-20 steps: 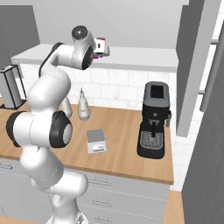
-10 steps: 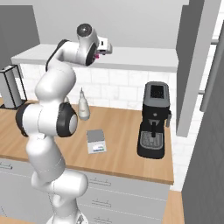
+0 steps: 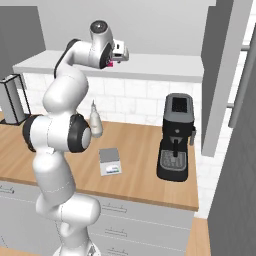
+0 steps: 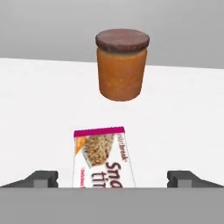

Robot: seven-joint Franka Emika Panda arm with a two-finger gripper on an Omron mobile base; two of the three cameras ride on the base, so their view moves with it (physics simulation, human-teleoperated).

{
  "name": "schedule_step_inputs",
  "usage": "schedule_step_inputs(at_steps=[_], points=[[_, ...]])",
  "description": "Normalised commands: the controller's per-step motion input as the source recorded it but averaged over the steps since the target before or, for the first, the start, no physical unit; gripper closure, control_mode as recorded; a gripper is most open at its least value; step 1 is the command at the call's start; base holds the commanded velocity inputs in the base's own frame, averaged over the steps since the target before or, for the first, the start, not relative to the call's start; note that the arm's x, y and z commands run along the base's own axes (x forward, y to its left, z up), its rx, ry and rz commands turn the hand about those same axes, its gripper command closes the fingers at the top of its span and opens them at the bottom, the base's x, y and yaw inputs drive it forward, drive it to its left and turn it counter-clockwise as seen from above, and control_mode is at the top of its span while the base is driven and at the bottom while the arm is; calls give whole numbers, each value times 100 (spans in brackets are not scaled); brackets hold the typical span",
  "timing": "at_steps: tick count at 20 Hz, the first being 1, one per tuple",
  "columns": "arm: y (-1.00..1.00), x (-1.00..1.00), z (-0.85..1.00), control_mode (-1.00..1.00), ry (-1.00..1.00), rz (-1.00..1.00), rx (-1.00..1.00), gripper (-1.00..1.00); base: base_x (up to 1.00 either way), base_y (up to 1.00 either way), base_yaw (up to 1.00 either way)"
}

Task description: Pick the bar and place it on the digital scale for weighing, and close the cabinet.

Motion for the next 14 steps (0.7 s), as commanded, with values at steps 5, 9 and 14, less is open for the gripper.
schedule_step_inputs(at_steps=[5,9,14], points=[[0,-32,-80,-100,0,1,0,100,0,0,0],[0,-27,-78,-100,0,1,0,100,0,0,0],[-2,-11,-37,-100,2,0,0,100,0,0,0]])
